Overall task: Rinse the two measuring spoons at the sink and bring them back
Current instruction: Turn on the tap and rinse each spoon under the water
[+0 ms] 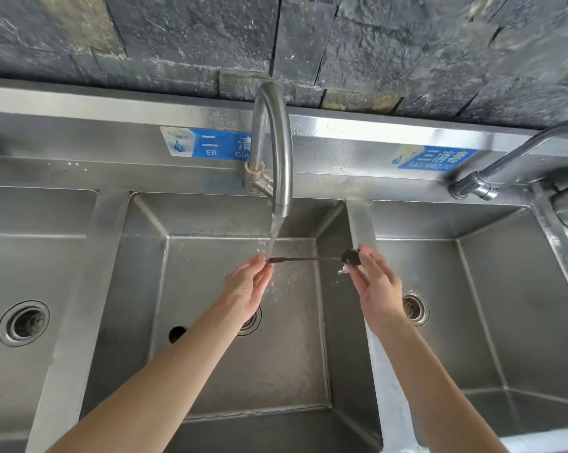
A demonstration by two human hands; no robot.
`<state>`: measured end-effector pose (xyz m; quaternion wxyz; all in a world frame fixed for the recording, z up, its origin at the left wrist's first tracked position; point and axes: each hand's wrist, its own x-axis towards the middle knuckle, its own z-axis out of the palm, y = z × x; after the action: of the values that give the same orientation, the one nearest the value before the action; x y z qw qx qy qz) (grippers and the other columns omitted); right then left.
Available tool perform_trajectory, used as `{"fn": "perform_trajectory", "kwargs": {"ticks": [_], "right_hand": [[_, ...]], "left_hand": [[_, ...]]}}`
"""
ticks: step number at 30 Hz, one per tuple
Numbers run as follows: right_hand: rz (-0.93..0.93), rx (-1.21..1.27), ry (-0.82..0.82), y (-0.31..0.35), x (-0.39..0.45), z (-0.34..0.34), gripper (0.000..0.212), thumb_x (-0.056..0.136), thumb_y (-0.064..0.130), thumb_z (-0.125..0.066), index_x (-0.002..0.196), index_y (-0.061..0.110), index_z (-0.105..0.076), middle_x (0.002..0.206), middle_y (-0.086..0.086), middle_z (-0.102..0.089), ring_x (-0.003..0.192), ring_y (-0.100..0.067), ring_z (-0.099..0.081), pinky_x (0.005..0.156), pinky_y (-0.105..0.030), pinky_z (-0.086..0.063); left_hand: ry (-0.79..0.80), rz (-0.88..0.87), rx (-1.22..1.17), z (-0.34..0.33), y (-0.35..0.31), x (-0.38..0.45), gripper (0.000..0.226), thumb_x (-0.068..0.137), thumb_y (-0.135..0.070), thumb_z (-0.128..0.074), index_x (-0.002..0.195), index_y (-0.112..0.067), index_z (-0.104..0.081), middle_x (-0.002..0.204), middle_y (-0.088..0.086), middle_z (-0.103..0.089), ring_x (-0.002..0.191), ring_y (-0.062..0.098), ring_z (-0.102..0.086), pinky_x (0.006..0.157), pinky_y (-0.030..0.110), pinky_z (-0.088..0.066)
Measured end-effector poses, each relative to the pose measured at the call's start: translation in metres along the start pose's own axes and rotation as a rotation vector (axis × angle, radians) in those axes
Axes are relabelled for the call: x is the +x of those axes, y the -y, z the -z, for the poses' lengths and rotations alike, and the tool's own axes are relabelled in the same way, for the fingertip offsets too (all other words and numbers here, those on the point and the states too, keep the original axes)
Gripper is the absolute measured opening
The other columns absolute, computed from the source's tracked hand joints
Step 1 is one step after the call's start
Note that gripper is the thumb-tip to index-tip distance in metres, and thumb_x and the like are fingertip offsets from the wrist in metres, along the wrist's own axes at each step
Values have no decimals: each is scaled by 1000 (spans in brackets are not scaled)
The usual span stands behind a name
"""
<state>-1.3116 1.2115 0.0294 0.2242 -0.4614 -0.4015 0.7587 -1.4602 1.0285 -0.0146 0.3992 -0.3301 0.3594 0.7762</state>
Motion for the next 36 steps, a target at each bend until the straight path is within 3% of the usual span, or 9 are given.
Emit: {"fn": "perform_trajectory", "kwargs": {"ticks": [3,8,14,19,22,27,29,33,36], "right_hand": [[-50,30,-62,-15,5,3,26,101,0,-60,101,19,-78,104,-2,-79,105,-20,-72,78,-17,-62],[-132,33,-41,-40,15,-10,32,103,-4,-55,130,8,-66,137,-18,-65,128,-28,-63,110,-34,-49],[-193,-29,-4,-68,12,-46,39,104,-4,-53,141,5,-59,140,-18,-63,131,-28,-62,112,-36,-49],[-216,-35,41,-89,4,-73,36,105,-2,-53,140,5,-60,135,-15,-66,124,-24,-66,105,-30,-51],[-226,-47,66,-100,-2,-89,36,104,-3,-52,138,6,-62,121,-8,-73,110,-15,-73,97,-26,-55],[-303,-90,80,-109,-9,-107,52,94,-21,-38,128,3,-70,117,-9,-69,111,-20,-68,91,-22,-60],[-296,-138,94,-111,-11,-108,46,94,-21,-42,117,4,-74,116,-11,-70,108,-19,-69,90,-23,-60],[-257,-289,27,-112,-8,-105,27,99,-3,-62,123,3,-73,112,-15,-76,103,-21,-73,96,-28,-61],[-241,-446,-21,-112,-4,-100,22,99,3,-67,119,8,-76,97,-12,-74,73,-14,-64,74,-23,-59]], "left_hand": [[-16,-28,33,1,-1,-3,26,91,14,-56,114,6,-65,118,18,-68,113,26,-65,97,33,-52],[-51,-104,61,19,-13,-6,30,92,15,-52,113,1,-67,123,14,-67,119,24,-62,97,31,-49],[-88,-172,47,47,-40,-15,31,93,14,-52,118,2,-66,126,13,-67,123,23,-61,98,31,-50],[-113,-212,37,72,-65,-26,34,94,13,-52,125,3,-63,127,13,-66,122,21,-62,99,32,-50],[-121,-245,76,92,-80,-32,34,93,12,-54,124,3,-64,125,13,-68,119,21,-64,101,31,-50],[-174,-335,306,125,-93,-40,33,88,11,-63,119,0,-68,110,9,-73,106,18,-70,102,28,-50],[-186,-357,418,135,-95,-41,28,87,7,-68,113,-2,-72,103,11,-75,100,19,-73,92,23,-55],[-181,-325,546,146,-90,-40,9,88,-3,-71,94,-7,-77,89,13,-77,85,21,-75,72,18,-61],[-148,-314,685,150,-83,-43,9,90,-12,-71,85,-14,-78,79,9,-79,78,18,-75,68,19,-61]]}}
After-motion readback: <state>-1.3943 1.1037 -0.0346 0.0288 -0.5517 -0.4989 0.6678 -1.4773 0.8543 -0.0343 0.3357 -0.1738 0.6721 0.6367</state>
